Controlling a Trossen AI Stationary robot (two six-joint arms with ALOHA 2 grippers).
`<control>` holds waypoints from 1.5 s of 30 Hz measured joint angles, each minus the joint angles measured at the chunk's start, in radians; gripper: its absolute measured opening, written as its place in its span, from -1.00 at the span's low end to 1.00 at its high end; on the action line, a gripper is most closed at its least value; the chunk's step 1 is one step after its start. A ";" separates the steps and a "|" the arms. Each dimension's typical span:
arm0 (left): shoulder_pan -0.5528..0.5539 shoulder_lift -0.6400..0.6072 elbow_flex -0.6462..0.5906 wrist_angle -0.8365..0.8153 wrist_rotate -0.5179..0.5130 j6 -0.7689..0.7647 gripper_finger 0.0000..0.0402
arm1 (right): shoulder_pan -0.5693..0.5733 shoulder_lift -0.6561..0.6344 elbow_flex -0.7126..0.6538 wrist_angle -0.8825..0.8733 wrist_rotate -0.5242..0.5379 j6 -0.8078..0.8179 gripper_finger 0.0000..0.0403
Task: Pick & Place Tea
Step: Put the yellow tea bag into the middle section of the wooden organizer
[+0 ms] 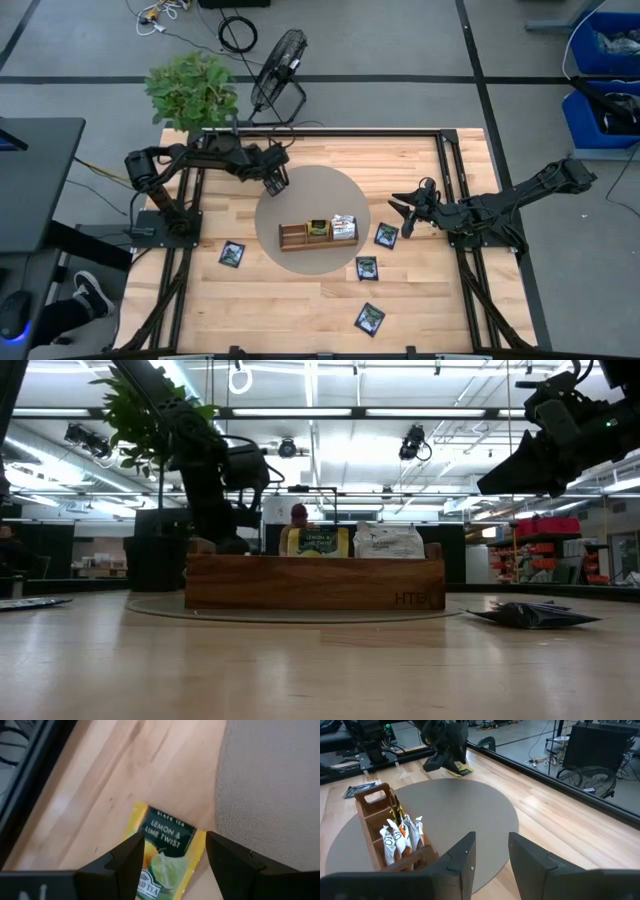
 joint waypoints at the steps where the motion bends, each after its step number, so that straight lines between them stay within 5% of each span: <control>1: 0.000 0.000 0.005 -0.002 -0.003 0.000 0.09 | 0.000 0.000 0.000 -0.002 0.000 0.005 -0.38; 21: 0.024 0.072 0.025 -0.035 0.069 0.004 0.04 | 0.000 0.000 0.000 -0.015 -0.008 0.013 -0.38; 35: 0.065 0.075 0.023 -0.041 0.139 0.045 -0.92 | 0.000 0.000 0.000 -0.016 -0.011 0.014 -0.38; 45: 0.013 0.059 0.019 -0.045 0.046 0.059 -0.99 | 0.000 0.000 0.000 -0.020 -0.011 0.014 -0.38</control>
